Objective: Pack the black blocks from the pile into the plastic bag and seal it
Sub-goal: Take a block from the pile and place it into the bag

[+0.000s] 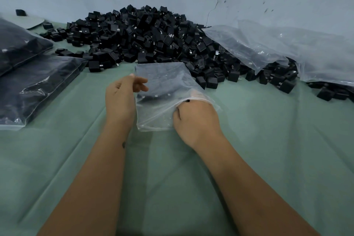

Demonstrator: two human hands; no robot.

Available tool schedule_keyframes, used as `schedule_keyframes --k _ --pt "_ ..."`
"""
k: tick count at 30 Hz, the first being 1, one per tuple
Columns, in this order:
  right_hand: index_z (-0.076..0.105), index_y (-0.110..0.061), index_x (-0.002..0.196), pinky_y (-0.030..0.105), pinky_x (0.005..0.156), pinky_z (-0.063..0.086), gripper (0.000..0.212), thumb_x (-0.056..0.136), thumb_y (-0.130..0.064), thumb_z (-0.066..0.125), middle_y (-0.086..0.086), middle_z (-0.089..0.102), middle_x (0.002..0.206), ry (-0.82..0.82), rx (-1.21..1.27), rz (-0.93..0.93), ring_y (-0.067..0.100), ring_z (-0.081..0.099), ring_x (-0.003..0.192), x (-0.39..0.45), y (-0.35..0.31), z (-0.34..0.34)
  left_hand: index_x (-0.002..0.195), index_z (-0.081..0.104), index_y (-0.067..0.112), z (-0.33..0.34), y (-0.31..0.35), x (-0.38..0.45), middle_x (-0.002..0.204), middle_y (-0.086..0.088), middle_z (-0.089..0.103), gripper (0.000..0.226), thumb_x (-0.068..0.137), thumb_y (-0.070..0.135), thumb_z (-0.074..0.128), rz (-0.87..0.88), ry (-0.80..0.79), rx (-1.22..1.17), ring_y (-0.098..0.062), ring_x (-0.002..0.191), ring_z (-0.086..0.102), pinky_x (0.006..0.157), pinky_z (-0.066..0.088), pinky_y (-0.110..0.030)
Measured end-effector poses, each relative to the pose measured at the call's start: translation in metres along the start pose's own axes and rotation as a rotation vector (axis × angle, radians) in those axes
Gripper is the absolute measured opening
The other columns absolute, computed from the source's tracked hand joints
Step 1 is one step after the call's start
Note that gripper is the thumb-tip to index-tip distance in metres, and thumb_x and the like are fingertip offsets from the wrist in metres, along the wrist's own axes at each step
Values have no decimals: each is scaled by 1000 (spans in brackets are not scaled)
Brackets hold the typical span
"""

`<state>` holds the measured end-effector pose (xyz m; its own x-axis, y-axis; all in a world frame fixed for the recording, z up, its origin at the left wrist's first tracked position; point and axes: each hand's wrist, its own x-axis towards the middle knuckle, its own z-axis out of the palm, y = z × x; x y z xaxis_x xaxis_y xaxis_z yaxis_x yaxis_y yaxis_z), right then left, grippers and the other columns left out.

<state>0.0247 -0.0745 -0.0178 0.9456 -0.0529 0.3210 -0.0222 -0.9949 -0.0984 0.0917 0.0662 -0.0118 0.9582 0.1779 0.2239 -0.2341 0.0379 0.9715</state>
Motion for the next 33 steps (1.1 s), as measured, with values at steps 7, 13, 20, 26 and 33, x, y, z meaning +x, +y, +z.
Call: schedule_keyframes --k 7,13,20,26,33 --pt "60 -14 80 32 68 45 31 98 -25 37 1 55 80 -107 65 41 22 54 75 3 2 7 72 71 20 1 -4 0 62 11 67 34 97 19 47 28 -37 22 6 60 56 55 40 -1" --pt "48 -16 65 30 61 33 34 96 -23 37 -1 48 69 -63 32 91 21 51 69 3 1 8 71 72 21 1 -7 2 63 10 68 33 95 20 49 38 -28 30 5 61 57 58 41 -1" --pt "52 -22 119 35 79 48 27 97 -25 36 7 54 113 -122 69 99 27 53 104 9 -1 9 69 71 27 2 -9 1 67 10 69 33 94 26 49 37 -50 89 3 67 58 71 39 -23" --pt "47 -12 135 36 90 43 39 100 -22 33 7 54 130 -158 106 27 28 50 114 7 -3 14 82 73 24 4 -4 -4 83 12 73 26 95 23 50 97 -154 94 6 79 63 69 44 -7" --pt "63 -17 105 30 69 30 30 96 -30 38 4 66 103 2 -111 -143 24 60 93 0 -4 1 95 75 25 9 -8 -10 96 10 74 19 96 23 57 238 -638 546 -5 93 65 85 50 -21"
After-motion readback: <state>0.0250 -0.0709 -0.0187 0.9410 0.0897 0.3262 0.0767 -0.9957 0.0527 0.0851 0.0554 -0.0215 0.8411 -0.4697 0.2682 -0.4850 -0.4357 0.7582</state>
